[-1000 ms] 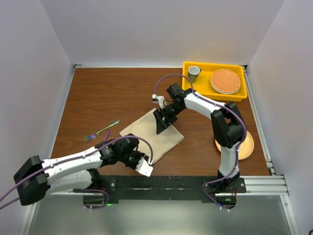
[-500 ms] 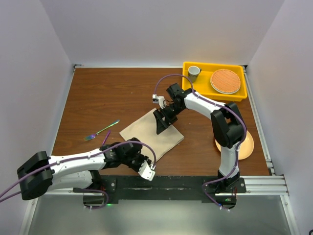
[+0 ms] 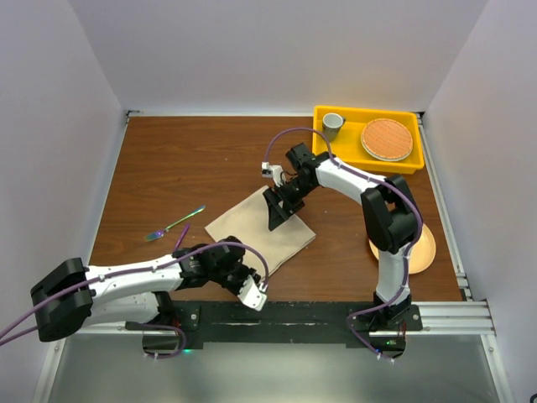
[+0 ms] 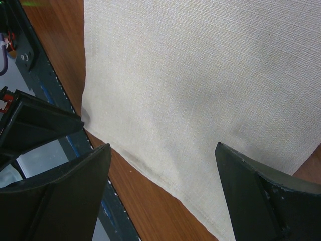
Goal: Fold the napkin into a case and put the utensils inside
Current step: Pick up the top corner of the square folded napkin from the center of the board.
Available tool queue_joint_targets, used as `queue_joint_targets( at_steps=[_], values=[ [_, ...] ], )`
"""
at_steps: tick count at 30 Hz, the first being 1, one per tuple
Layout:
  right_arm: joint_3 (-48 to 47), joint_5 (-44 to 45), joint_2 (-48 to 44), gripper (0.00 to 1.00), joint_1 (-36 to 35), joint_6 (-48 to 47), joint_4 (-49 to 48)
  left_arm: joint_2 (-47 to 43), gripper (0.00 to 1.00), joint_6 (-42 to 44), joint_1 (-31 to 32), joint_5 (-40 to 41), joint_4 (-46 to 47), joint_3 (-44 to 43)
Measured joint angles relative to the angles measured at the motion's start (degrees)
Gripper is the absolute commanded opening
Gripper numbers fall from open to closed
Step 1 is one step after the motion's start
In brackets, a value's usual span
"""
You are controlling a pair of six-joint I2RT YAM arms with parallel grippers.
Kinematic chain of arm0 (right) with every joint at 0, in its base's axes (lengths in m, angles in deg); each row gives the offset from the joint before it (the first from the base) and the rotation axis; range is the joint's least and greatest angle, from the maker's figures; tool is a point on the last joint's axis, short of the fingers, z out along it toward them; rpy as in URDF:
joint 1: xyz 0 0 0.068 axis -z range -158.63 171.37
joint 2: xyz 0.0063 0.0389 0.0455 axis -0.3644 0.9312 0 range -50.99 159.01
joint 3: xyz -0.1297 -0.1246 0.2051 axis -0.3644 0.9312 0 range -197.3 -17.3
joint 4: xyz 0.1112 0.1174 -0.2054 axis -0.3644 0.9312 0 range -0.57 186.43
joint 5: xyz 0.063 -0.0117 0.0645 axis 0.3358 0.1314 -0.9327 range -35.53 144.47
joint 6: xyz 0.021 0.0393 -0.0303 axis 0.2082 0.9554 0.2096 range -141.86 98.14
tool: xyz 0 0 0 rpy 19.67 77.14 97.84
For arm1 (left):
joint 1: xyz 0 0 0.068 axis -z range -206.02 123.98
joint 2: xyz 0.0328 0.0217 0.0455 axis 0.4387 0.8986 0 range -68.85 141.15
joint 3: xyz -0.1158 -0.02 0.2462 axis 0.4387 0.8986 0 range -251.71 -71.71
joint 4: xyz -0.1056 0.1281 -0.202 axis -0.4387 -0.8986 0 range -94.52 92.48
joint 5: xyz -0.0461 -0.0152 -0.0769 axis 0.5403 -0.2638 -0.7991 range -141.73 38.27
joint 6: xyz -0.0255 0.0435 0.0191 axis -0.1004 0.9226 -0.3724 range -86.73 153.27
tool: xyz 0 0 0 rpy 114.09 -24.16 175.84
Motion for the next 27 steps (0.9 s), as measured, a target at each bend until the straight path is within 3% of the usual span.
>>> queue_joint_targets(
  at_steps=[10,16,24,27],
  values=[
    [0.0,-0.2,0.2,0.90,0.8,0.0,0.0,2.7,0.27,0.0,0.1,-0.3,0.2,0.0],
    [0.0,-0.3,0.2,0.90,1.2,0.0,0.0,2.6,0.01,-0.4,0.1,-0.6,0.2,-0.1],
    [0.0,-0.7,0.2,0.91,2.0,0.2,0.0,1.0,0.00,-0.7,-1.4,-0.7,-0.5,-1.4],
    [0.0,-1.7,0.2,0.91,3.5,0.5,0.1,1.0,0.00,-0.2,-6.2,-2.3,-1.9,-4.1]
  ],
)
